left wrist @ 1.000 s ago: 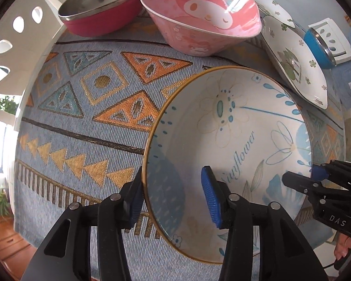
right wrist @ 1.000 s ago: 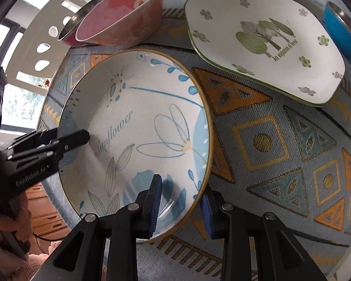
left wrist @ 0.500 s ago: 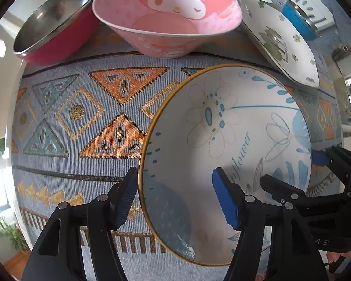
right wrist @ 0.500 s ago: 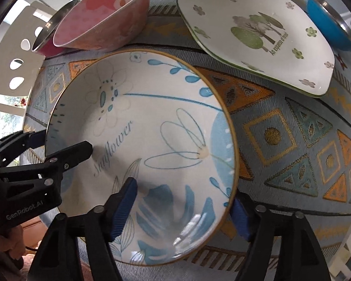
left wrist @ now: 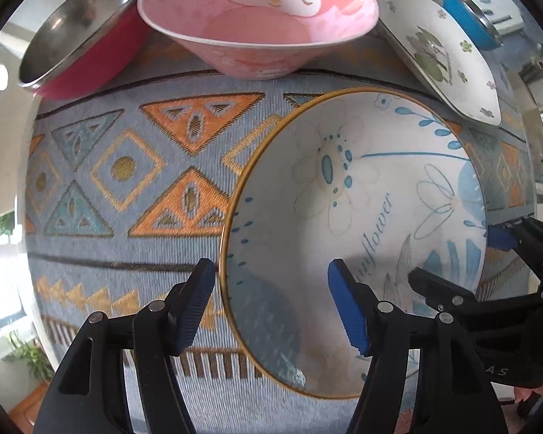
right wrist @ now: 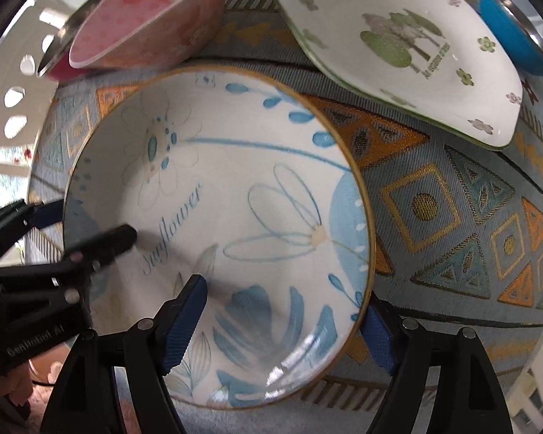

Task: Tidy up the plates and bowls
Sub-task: 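Carry the Sunflower plate onto the rug before the pink bowl, open both grippers, then move both grippers to the rim of a hexagonal forest plate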

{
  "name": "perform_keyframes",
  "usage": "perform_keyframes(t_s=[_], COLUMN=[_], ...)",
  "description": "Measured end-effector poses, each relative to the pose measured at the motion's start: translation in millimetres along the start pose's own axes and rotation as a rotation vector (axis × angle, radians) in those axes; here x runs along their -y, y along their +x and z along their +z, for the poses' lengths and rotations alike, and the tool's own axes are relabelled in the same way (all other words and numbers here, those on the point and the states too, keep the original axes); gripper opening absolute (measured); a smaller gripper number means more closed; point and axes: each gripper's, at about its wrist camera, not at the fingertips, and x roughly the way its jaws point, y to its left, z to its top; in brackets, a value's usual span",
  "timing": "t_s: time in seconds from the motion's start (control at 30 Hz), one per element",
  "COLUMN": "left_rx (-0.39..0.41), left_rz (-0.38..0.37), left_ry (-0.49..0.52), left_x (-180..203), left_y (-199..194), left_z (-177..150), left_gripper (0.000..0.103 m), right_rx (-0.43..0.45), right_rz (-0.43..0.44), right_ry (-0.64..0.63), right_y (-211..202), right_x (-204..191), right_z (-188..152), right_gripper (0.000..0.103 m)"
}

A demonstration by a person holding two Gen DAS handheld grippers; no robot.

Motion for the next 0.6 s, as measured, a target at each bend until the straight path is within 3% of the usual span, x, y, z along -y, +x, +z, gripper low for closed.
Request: perform_keyframes(t_s=[0.27,0.47,0.6], left_rx=[0.03,0.068,0.108], left_rz=[0.038,0.063,0.018], left_ry=[-0.067,-0.107,-0.136], left_x=[11,46,69], left_y=[-31,-49,-66], left_z=[-11,-6,13], left_gripper=[0.063,0.063,0.063], right_rx=[0.028,0.076,0.13], right_rz=[-0.006,0.035,0.081], right_ry=[-0.079,-0.041,-0.008], right_y=[-24,-47,-69], right_x=[19,64,96], right_z=[-10,-14,-10], right_gripper=[0.078,0.079,0.079])
